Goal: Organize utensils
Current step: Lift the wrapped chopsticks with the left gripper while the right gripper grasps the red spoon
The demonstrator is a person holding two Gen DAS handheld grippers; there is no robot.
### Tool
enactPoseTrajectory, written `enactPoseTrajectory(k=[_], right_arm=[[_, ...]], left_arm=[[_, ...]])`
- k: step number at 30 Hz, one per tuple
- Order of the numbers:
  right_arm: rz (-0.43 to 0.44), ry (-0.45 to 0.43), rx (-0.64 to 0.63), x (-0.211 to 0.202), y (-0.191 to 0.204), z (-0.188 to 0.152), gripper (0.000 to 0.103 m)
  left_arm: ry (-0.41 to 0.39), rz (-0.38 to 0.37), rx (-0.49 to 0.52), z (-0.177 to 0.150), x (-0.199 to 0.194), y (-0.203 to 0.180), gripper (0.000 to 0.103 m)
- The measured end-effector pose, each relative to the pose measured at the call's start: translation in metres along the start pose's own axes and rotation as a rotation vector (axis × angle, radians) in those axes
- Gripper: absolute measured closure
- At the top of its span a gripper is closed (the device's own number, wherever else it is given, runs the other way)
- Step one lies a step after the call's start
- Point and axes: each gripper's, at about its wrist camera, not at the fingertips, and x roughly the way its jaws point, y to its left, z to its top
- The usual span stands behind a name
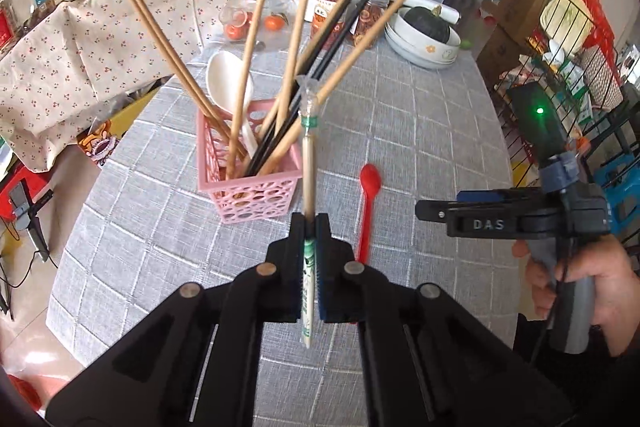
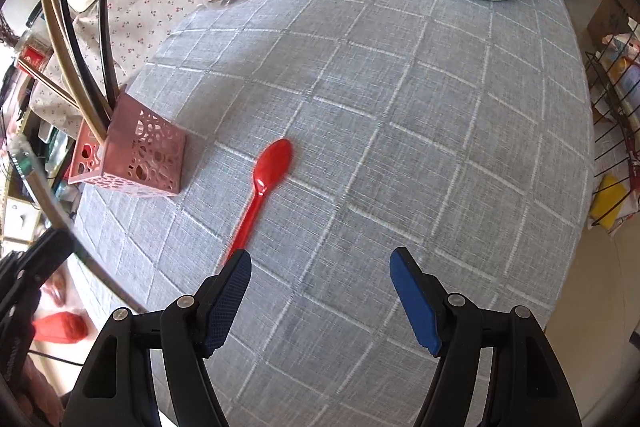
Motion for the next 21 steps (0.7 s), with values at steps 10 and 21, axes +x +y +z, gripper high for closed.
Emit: enactPoseTrajectory(k=[10,21], right_arm=[[0.038,0.022,0.064,0.048,0.023,0.031,0.063],[-0.100,-0.021,-0.054,0.071,0.055,0.039,0.077]], left_arm=[[-0.010,-0.034,-0.035,0.001,-0.020,0.011,0.097],[-0.010,-0.016,-0.044,-0.002,-0.022,0.022,0.097]])
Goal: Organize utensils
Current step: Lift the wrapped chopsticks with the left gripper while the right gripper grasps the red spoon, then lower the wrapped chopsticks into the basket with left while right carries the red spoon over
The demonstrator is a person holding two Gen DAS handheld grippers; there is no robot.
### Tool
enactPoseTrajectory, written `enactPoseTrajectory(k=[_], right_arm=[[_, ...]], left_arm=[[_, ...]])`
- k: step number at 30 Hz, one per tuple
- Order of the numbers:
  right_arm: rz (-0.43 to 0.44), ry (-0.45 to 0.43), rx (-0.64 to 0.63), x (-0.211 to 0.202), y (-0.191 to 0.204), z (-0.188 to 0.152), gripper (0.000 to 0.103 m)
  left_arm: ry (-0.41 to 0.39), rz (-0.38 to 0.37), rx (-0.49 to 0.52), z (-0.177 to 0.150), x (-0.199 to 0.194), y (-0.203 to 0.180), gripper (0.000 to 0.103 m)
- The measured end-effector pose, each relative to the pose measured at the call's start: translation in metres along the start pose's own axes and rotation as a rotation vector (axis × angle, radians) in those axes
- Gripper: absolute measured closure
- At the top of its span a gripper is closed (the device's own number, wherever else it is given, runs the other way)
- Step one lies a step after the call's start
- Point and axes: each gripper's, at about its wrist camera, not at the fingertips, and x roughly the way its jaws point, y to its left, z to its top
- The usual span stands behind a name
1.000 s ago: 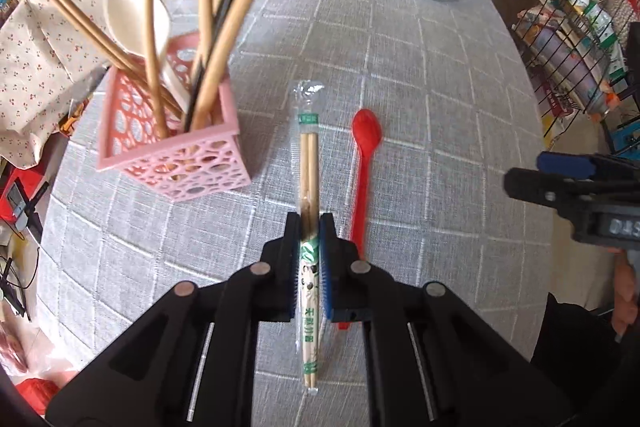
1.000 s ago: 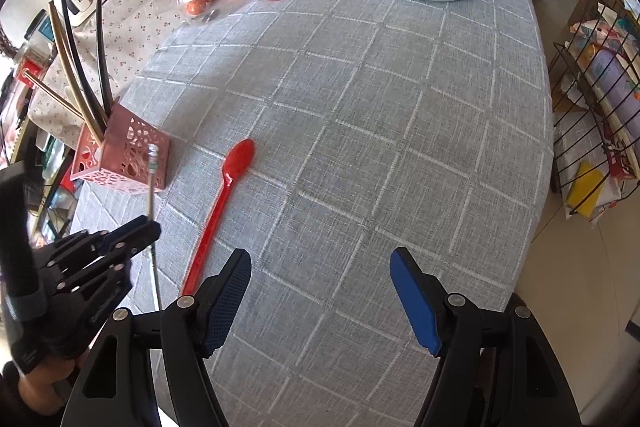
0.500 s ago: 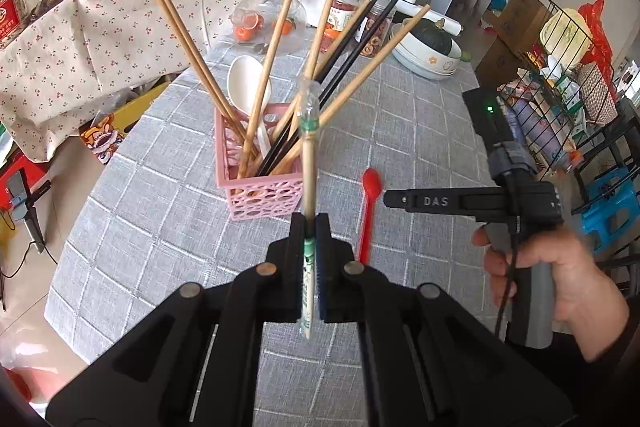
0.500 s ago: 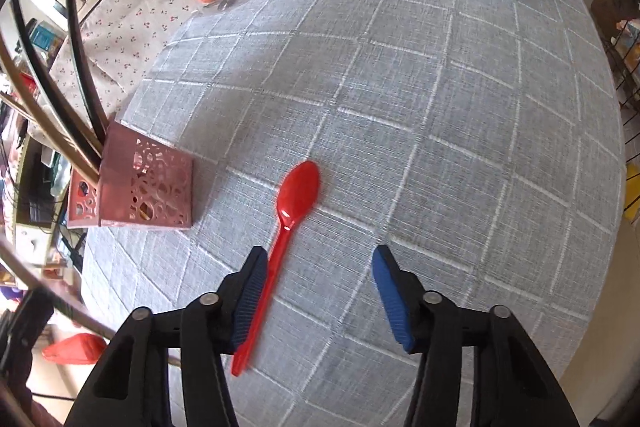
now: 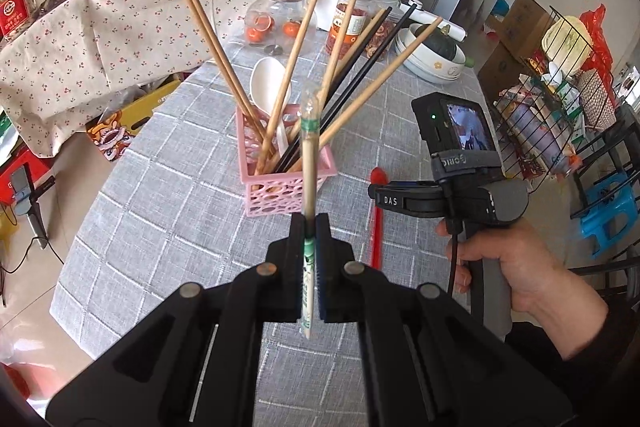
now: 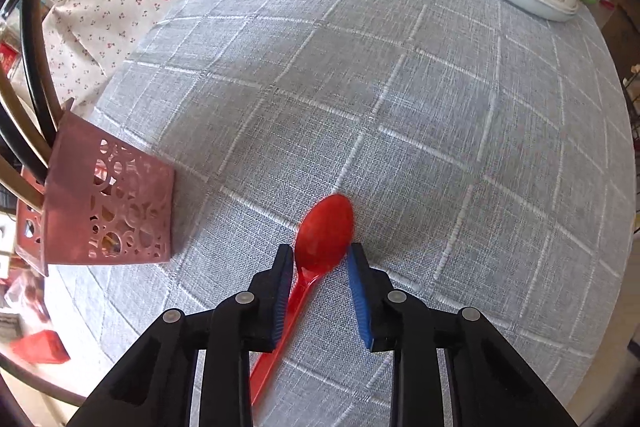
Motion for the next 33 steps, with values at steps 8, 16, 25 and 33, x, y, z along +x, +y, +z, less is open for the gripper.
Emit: enactPoseTrajectory(k=[8,16,25,33], right_arm=[[0.028,-0.105,-0.033,-0.028,-0.004,-0.003,0.081],[0.095,-0.304,-0.033,-0.102,-0.019,-0.021,0.081],[0.195,-0.479,-0.014,-0.171,-0.029,-0.036,0.098],[0.184,-0.384,-0.010,-0.149,-0.044,-0.025,0.087]], left_arm=[[-0.065,0.026,-0.014,0.004,-0.017,0.006,0.097],[-0.234,0.065,-0.031,0.014,-0.053,0.014,0.097],[-0.496,0.059,-0.041,0.027,-0.075,0.013,0.097],[-0.450,-0.009,-0.092,0.032,-0.070,0.006,0.097]])
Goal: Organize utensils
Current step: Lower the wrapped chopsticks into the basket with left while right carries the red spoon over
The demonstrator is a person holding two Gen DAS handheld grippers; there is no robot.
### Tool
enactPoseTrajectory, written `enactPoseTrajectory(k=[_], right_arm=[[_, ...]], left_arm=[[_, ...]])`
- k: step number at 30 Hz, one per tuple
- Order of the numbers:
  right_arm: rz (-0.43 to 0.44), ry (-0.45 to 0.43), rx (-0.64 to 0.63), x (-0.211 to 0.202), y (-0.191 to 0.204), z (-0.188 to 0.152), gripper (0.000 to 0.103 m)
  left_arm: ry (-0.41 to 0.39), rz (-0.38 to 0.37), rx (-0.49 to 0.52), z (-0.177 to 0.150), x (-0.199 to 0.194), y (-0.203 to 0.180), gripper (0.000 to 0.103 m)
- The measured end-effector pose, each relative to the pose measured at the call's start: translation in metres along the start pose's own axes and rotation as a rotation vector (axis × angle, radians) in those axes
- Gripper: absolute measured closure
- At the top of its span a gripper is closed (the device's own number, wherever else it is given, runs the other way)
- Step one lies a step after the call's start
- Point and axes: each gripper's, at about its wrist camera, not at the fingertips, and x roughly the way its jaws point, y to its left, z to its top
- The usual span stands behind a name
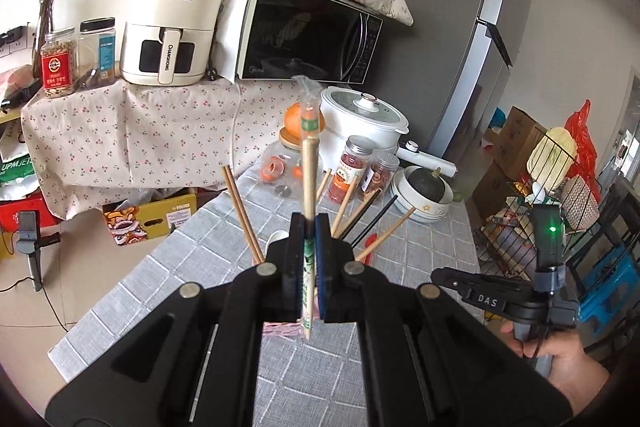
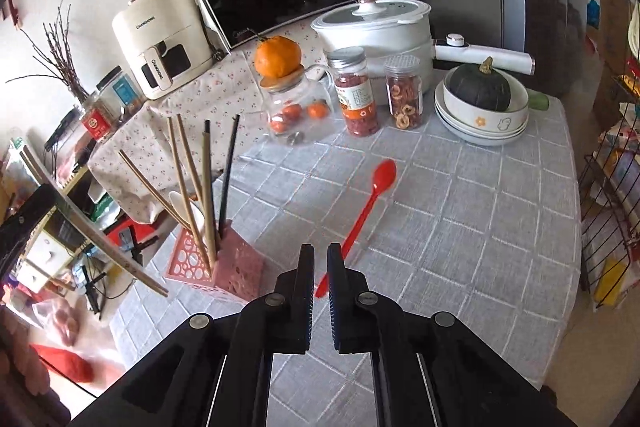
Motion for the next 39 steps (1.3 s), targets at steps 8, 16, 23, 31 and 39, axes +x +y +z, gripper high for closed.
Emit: enactPoseTrajectory(k=[8,16,23,31,39], right_arm=[[-0.063,0.106,0.063,0.067,-0.045,0.036,0.058],[-0.089,0.170,-0.158,0.162,-0.025,0.048,0.058],[-0.063,0.067,-0.286,0.188,-0.004,0.045,0.044],[-0.081,0.055,-0.169,0.200,-0.024,0.034,0.095],[-0.085,0.133,-0.083,0.169,-0.041,0.024,0.095]], left_arm=[[0.107,-0.038,-0.045,-0.004,0.000,0.009,0.097],[0.179,-0.006,-0.043,-0.010,0.001,0.028,0.097],[0.185,0.003,-0.053,-0.011,-0.005,0.041,0.097],[0.205,0.006,-0.048,-0.013,-0.001,0.040,0.097],[0.169,0.002,-0.046,-0.012,-0.009,0.035,0.097]])
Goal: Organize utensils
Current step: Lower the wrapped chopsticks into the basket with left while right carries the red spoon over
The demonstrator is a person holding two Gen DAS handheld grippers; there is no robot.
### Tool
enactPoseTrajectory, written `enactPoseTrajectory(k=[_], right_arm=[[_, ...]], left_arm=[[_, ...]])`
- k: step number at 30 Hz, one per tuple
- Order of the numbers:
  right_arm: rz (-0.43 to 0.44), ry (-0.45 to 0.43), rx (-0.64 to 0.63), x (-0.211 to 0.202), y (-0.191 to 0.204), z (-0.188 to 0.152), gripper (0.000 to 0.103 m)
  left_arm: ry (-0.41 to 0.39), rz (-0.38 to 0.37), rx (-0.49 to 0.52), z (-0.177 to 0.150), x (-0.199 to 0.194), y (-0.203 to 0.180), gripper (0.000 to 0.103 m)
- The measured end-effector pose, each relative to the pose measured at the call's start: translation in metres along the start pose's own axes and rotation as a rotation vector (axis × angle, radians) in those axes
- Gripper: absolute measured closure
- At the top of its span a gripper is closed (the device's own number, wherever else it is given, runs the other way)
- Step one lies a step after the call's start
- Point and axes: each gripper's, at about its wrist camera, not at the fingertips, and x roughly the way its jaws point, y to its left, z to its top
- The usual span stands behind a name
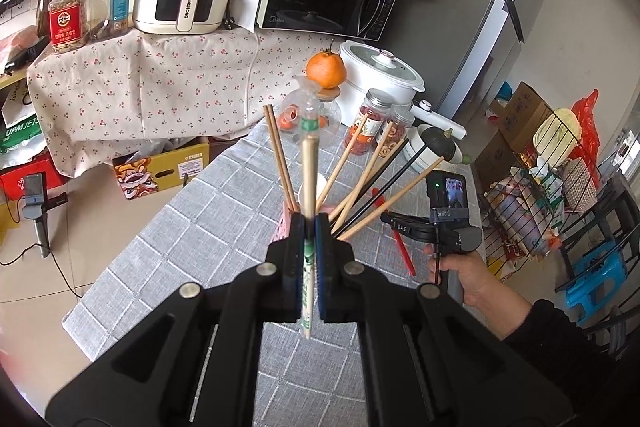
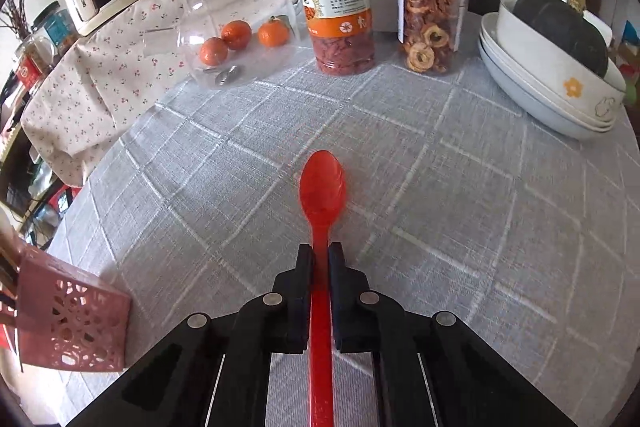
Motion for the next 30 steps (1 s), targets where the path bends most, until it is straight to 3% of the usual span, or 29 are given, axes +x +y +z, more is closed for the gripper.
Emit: enactPoseTrajectory(k=[7,15,22,30], right_arm=[[-0.020,-0.008,-0.019,-0.069,0.002,-0.023,0.095],[0.044,-0.128,-0.026,-0.166,0.026,-0.047,0.095],[0.180,-0.221,0.041,-0.226,0.046,-0.075,0.095],[0.358,-0.347,0.154,-0.253,0.060,-0.078,0.095]], left_arm=[[-0.043,-0.013,-0.006,0.001,-0.007,-0.008,0.097],[-0.171,-0.032,-0.019,0.008,-0.013,-0.022,0.097],[-0.213,-0.007,0.044,0.007,0.010,-0.031,0.097],[-0.269,0.044,0.057,0.008,0.027,-0.030,0.097]])
